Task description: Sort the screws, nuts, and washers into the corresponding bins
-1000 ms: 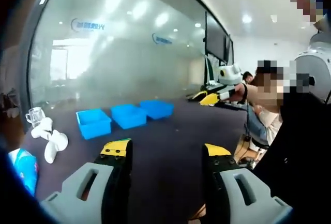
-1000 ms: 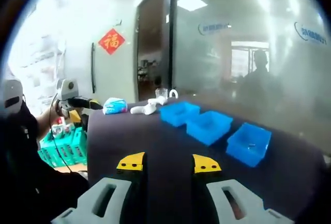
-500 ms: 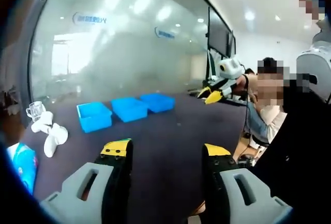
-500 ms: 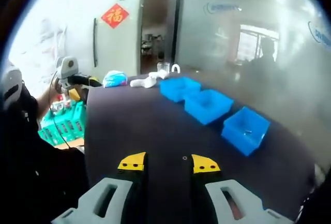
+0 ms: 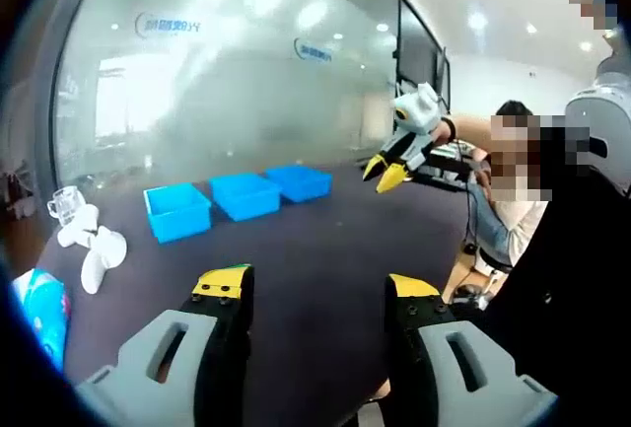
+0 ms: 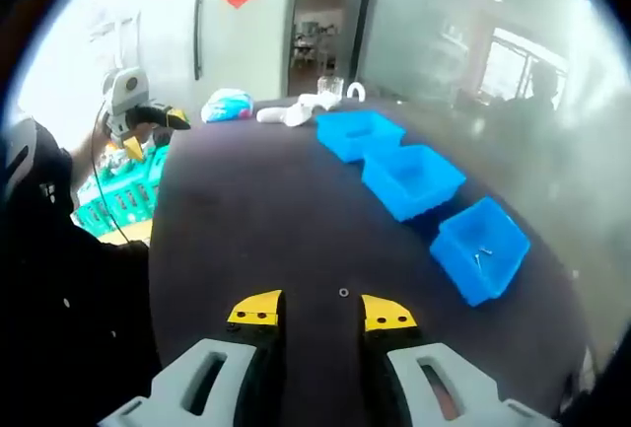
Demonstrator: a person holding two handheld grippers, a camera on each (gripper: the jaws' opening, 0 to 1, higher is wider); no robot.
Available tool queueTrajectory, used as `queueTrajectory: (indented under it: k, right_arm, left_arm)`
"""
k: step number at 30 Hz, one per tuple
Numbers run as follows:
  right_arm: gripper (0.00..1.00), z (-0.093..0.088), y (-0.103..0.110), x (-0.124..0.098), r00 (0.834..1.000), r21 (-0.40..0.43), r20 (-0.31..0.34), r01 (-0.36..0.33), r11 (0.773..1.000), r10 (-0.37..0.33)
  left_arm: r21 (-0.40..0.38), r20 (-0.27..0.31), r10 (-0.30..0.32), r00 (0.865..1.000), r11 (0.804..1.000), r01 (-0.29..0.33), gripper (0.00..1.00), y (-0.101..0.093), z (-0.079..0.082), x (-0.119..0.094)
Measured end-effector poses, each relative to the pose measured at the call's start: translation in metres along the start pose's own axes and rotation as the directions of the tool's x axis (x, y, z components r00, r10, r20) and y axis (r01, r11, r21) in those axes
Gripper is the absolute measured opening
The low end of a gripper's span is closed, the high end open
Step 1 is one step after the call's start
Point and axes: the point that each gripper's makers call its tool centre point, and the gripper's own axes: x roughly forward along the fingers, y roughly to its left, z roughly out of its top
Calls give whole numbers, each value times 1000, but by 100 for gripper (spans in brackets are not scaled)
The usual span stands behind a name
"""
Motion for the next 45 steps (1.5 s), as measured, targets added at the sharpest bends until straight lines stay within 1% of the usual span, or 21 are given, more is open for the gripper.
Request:
queueTrajectory:
  k: [1,4,6,9,13,15,23,26,29,31,36,39,45]
  right_arm:
    - [25,-3,0,3,999,-15,-34,-15,1000,14]
    - [25,-7,-2,12,995,-87,-96,-38,996,30]
    - [25,-6,-2,15,992,-84,-117,-61,995,51]
    - [24,-7,-4,22,986,-99,-151,-86,991,70]
    - [22,-12,-3,33,973,-131,-215,-117,984,87]
    - [20,-14,-6,38,963,-136,-249,-143,980,106]
    - [20,-23,-11,59,930,-165,-350,-183,969,115]
    - [21,-27,-13,65,919,-199,-378,-197,960,110]
    - [21,-30,-14,71,912,-190,-391,-208,959,120]
    - [21,-30,-14,76,911,-183,-393,-210,960,124]
    - [20,-31,-10,83,902,-165,-407,-227,960,144]
    - [16,-31,-9,86,900,-151,-410,-228,962,149]
    - [13,-35,-8,87,893,-130,-421,-235,963,161]
  left_arm:
    - [-1,-1,0,1000,1000,0,52,0,0,0]
    - [4,-11,-1,1000,1000,1,52,-1,-1,1]
    - [12,-16,0,1000,1000,0,52,-3,-1,2]
    - [9,-8,0,1000,1000,0,51,-4,0,1]
    - [8,-13,6,1000,1000,-6,51,-4,-4,1]
    - [13,-16,11,1000,1000,-11,51,-3,-5,0]
    - [15,-20,19,1000,1000,-19,51,-2,-6,-4]
    - [16,-21,19,1000,1000,-19,51,-3,-6,-6]
    - [16,-15,27,1000,1000,-27,51,-2,-4,-9]
    - [15,-14,28,1000,1000,-28,51,-2,-4,-10]
    - [13,-19,33,999,999,-33,51,-1,-6,-12]
    - [11,-20,36,999,999,-36,51,0,-7,-14]
    - [6,-26,41,999,999,-41,51,1,-10,-15]
